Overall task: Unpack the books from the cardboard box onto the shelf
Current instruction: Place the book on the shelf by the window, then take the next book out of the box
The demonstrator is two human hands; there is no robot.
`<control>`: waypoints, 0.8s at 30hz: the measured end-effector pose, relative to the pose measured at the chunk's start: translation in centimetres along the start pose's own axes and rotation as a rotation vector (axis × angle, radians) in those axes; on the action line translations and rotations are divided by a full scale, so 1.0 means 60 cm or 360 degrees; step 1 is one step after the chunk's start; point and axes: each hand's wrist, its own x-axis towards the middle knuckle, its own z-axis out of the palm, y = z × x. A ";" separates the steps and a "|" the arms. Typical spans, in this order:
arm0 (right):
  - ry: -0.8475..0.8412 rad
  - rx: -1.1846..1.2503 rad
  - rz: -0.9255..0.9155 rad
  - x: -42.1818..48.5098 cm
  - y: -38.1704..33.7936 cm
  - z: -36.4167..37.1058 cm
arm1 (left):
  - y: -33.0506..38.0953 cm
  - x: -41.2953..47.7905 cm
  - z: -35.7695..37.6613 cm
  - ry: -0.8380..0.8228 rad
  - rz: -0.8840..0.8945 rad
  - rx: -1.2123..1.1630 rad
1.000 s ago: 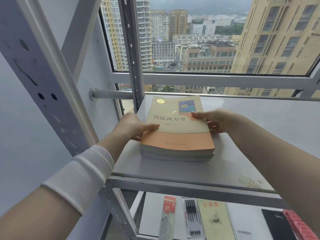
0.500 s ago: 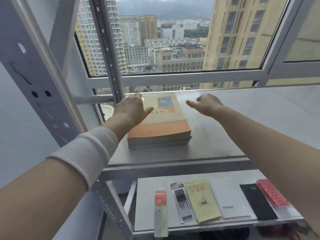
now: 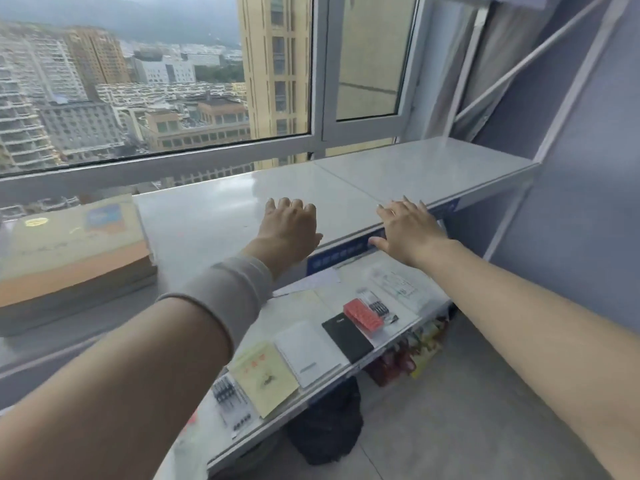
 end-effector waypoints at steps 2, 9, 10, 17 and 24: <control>-0.0034 -0.0071 0.0100 -0.040 0.101 0.019 | 0.103 0.033 -0.004 0.0008 0.0100 -0.0041; -0.0192 -0.0035 0.0551 -0.235 0.488 0.102 | 0.544 0.114 -0.005 0.0007 0.0456 -0.0125; -0.0219 -0.0042 0.0616 -0.267 0.541 0.116 | 0.610 0.118 -0.004 0.0002 0.0522 -0.0146; -0.0423 -0.0007 0.1103 -0.487 0.860 0.211 | 1.042 0.129 0.002 -0.0162 0.0987 -0.0221; -0.0607 -0.0066 0.1439 -0.647 1.137 0.314 | 1.420 0.155 0.045 -0.0235 0.1393 -0.0236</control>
